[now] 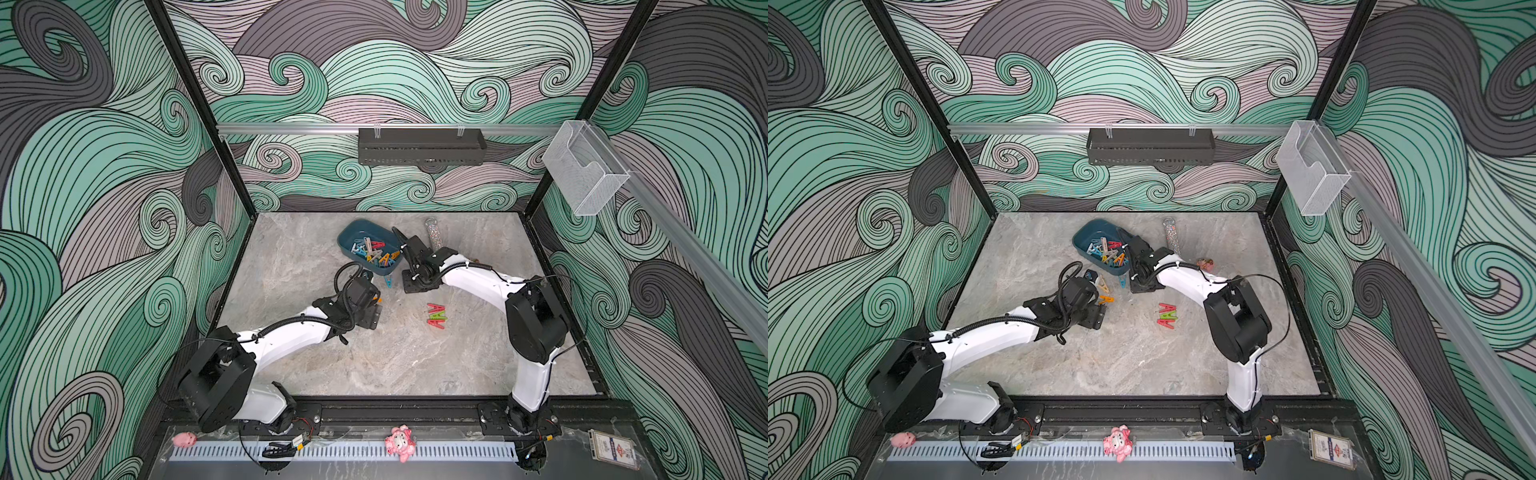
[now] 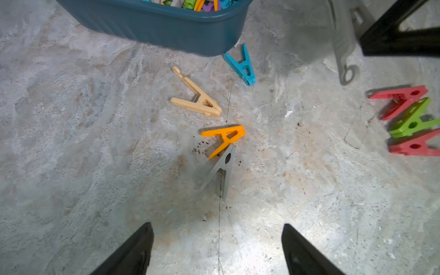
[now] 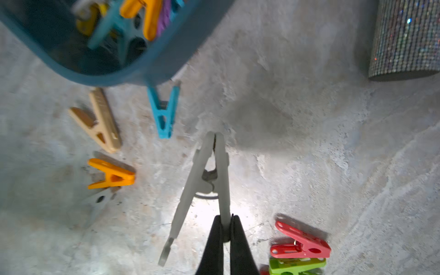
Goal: Put the clothespins into the storage box
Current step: Place the clothespin in the storage box.
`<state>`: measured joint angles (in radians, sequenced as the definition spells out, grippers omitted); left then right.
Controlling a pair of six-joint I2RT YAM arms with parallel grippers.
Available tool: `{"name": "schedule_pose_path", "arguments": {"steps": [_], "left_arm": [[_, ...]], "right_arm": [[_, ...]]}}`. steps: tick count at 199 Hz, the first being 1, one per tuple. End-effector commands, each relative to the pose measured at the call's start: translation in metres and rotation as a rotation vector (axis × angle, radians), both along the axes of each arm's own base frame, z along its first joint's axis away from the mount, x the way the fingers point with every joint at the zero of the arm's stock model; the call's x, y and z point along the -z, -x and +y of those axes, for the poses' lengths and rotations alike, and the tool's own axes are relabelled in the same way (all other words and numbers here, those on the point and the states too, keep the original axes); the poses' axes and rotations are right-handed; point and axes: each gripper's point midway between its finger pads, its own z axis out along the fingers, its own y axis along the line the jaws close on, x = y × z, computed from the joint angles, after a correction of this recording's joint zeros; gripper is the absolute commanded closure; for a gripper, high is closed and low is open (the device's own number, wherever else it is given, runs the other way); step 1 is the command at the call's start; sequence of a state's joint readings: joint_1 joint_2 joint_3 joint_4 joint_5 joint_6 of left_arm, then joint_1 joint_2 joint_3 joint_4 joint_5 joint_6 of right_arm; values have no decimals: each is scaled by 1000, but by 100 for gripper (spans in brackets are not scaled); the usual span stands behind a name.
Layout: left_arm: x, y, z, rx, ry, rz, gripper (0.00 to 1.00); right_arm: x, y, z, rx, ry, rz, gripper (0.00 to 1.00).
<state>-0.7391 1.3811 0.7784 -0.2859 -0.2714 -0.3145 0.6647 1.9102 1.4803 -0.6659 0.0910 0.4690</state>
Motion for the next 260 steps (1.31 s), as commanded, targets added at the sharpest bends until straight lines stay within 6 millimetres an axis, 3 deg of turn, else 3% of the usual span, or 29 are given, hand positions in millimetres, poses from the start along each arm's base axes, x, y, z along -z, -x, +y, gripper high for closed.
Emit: {"name": "schedule_pose_path", "arguments": {"steps": [1,51,106,142,166,192,230,260], "left_arm": [[-1,0,21,-55,-36,-9,13],[-4,-1,44,-139,-12,11,13],[-6,0,47,-168,25,17,13],[-8,-2,45,-169,39,19,14],[-12,-2,42,-170,58,19,14],[-22,-4,30,-125,106,5,14],[-43,3,-20,154,153,-73,14],[-39,25,-61,396,82,-98,14]], "right_arm": [[-17,-15,24,13,-86,-10,93],[-23,-73,58,60,-124,-89,93],[-20,-120,59,83,-87,-143,92],[-27,-129,51,76,-40,-151,70],[-40,-121,46,71,-38,-159,67],[-56,-95,43,35,-57,-151,67],[-60,-32,9,39,-87,-106,68],[-40,29,-34,66,-52,-22,69]]}}
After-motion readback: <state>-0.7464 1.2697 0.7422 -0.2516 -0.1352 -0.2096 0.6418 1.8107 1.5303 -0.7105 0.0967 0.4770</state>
